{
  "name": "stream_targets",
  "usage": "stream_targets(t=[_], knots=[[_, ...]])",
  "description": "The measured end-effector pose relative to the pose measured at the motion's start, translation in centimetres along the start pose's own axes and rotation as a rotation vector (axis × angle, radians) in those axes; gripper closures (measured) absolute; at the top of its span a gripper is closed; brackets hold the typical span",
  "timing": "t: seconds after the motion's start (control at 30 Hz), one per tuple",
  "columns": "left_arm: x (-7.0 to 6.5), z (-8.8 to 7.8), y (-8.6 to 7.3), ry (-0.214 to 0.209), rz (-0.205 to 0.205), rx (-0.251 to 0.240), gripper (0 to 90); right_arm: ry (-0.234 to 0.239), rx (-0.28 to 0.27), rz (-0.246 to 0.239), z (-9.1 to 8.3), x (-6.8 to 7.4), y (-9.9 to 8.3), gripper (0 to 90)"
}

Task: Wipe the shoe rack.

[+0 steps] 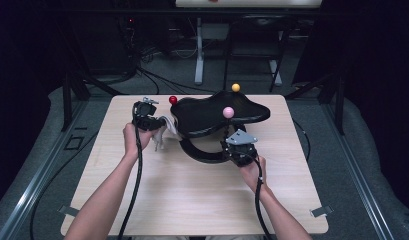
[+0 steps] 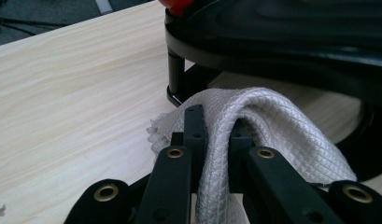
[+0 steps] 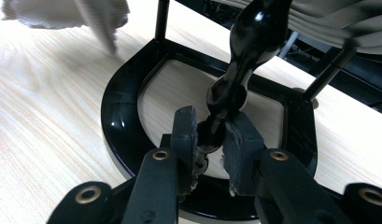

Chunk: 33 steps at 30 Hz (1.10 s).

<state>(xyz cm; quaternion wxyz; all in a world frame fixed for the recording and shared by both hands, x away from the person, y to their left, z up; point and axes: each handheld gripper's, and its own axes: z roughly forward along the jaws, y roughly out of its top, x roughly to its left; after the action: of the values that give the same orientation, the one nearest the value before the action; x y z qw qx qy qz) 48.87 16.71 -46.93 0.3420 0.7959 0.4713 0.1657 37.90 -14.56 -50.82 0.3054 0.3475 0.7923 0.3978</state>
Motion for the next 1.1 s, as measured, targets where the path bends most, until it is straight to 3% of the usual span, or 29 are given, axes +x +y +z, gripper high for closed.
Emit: stream_targets(t=[0.17,0.37,0.5,1.0,1.1], knots=[[-0.1,1.7,1.2,0.011,-0.022,0.031,83.1,0.000,-0.004,-0.001,0.0,0.0,0.0,75.1],[0.3,2.6,2.1,0.034,-0.043,0.056,83.1,-0.005,-0.010,0.001,0.1,0.0,-0.1,75.1],[0.5,2.7,2.1,0.026,-0.062,0.063,83.1,-0.005,-0.011,0.001,0.1,0.1,-0.1,75.1],[-1.6,0.1,1.8,-0.062,0.043,0.044,83.1,-0.015,-0.004,0.006,0.3,0.2,0.1,75.0],[-1.9,-0.4,1.7,-0.078,0.048,0.030,83.1,-0.012,-0.007,0.008,0.4,0.3,0.2,74.9]])
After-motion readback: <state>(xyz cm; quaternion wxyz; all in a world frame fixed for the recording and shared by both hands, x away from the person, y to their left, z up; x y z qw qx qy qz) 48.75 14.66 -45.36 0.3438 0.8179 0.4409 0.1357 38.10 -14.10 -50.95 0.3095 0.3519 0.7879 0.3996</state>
